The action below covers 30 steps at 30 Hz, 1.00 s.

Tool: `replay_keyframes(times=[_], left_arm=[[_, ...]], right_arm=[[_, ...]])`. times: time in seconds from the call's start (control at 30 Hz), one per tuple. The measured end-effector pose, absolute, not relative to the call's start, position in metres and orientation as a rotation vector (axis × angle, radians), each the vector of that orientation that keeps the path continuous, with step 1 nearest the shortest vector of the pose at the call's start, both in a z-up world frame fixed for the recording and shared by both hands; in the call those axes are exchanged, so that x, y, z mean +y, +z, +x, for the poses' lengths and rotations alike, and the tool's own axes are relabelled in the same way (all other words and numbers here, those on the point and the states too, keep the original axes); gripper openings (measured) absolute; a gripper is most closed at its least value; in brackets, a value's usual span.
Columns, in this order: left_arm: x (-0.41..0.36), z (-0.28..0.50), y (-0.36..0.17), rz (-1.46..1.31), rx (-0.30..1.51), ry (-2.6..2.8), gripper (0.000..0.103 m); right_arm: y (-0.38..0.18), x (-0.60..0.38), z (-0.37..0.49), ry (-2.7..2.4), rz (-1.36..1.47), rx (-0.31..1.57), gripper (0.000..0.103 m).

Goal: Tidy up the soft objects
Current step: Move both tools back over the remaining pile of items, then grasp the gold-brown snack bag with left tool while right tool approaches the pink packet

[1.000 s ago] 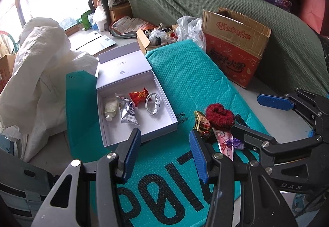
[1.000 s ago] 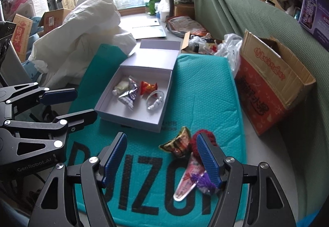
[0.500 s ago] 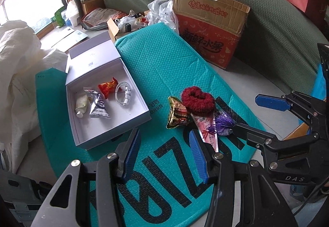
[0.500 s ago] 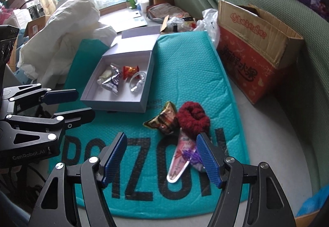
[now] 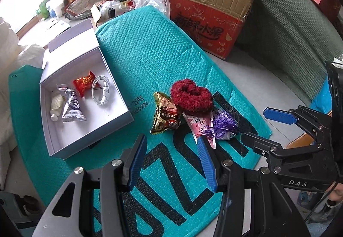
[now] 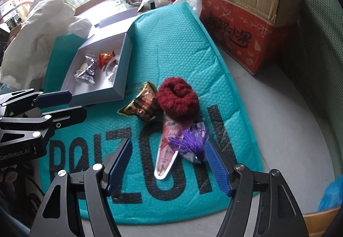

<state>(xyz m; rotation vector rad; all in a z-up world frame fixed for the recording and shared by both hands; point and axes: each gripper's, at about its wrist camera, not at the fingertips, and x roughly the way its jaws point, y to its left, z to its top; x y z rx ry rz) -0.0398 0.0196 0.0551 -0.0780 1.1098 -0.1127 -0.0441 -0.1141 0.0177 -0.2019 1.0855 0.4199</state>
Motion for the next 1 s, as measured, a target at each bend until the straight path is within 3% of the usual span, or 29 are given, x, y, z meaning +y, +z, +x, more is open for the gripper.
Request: replay_keyframes(times=[1.0], left_arm=[[-0.002,0.051,-0.064,-0.024,1.227,-0.137,0.048]], right_arm=[[-0.06,-0.131,-0.001,0.344,-0.152,1.207,0.071]])
